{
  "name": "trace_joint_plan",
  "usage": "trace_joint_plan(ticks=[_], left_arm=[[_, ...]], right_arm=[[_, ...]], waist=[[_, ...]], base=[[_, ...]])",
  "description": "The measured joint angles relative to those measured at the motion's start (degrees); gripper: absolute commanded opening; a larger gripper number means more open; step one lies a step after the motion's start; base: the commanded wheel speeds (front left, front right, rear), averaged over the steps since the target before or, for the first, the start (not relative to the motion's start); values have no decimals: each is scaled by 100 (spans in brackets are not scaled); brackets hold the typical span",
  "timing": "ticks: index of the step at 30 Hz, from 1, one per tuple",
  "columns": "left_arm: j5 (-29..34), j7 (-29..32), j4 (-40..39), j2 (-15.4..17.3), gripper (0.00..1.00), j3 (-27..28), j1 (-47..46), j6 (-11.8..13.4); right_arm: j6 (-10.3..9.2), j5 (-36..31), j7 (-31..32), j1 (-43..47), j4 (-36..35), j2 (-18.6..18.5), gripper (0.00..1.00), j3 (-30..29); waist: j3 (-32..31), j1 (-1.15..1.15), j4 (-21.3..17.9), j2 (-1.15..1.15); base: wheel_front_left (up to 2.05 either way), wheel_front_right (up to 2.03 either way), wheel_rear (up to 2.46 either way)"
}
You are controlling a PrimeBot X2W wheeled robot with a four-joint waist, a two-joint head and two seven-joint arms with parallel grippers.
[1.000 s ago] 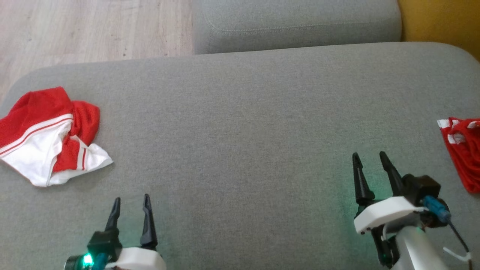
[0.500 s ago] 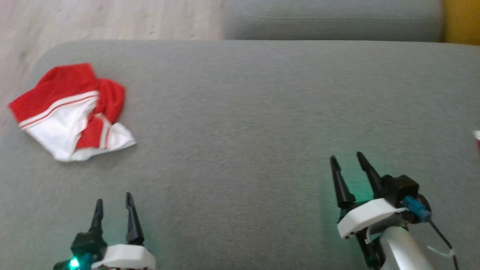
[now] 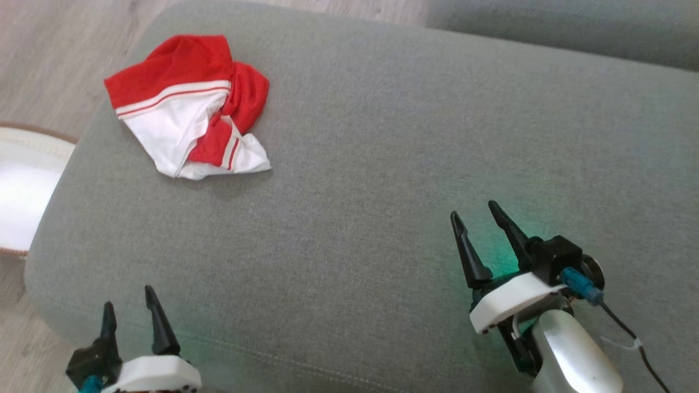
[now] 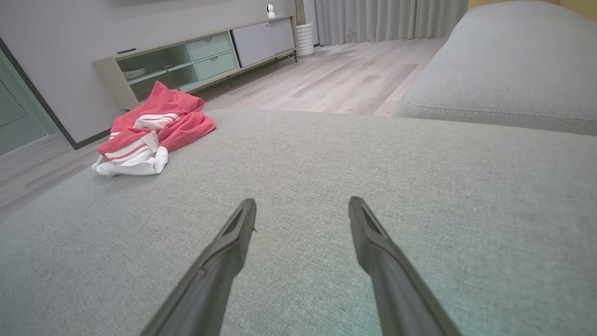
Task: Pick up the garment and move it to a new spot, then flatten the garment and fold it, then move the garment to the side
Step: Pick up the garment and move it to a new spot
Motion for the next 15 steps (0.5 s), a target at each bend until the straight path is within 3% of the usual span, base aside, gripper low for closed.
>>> trace_joint_plan(ticks=[3, 10, 15], left_arm=[[-10, 0, 57, -10, 100, 131, -58, -58], [171, 0, 164, -26, 100, 873, -1014, -498], [371, -1, 347, 223, 100, 1166, -1994, -843]], right_arm=[[0, -32, 0, -24, 0, -5, 100, 60], [0, -208, 0, -300, -70, -10, 100, 124], [0, -261, 0, -564, -276, -56, 100, 153]], waist=[[123, 0, 16, 0], [488, 0, -162, 0], [883, 0, -317, 0]], base=[[0, 0, 0], [0, 0, 0], [0, 0, 0]])
